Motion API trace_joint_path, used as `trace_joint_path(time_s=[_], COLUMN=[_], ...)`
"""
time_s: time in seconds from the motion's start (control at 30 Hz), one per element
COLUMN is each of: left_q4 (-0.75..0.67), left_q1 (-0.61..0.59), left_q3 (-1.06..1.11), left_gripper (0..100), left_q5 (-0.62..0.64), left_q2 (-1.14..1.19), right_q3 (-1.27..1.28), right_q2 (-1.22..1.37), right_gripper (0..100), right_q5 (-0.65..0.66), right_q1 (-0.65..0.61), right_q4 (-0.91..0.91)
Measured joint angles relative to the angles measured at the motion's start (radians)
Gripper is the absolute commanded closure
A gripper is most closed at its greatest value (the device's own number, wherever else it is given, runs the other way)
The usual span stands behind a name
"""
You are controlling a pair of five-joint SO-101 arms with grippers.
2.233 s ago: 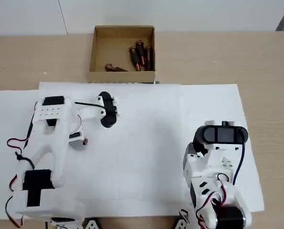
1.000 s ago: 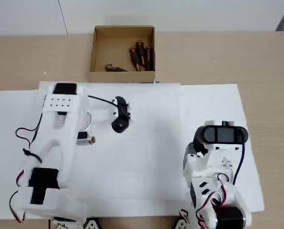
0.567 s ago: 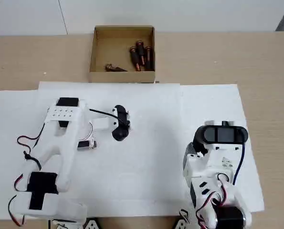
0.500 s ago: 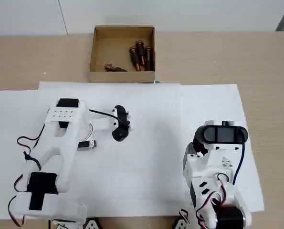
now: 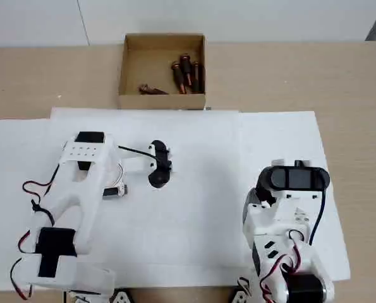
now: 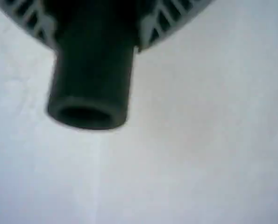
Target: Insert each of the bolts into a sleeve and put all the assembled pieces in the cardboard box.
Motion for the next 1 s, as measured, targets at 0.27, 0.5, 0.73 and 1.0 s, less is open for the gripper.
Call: trace_joint_path(time_s=[0.27, 0.5, 0.73, 1.0], left_q4=[0.299, 0.327, 0.334, 0.344], left_q1=[-0.002, 0.051, 0.15, 0.141], left_q3=[-0.322, -0.468, -0.47, -0.405], left_gripper=[100, 100, 100, 100], left_q5=[0.089, 0.241, 0.41, 0.516], left_q2=[0.009, -0.14, -0.511, -0.793], right_q3=[-0.081, -0.146, -0.169, -0.235], right_q2=[0.0, 0.0, 0.0, -0.005], right_gripper=[99.5, 99.5, 99.5, 99.6], right_q5=[0.0, 0.0, 0.0, 0.0], right_q1=[-0.002, -0.002, -0.002, -0.017], right_q4=[0.0, 0.0, 0.0, 0.06])
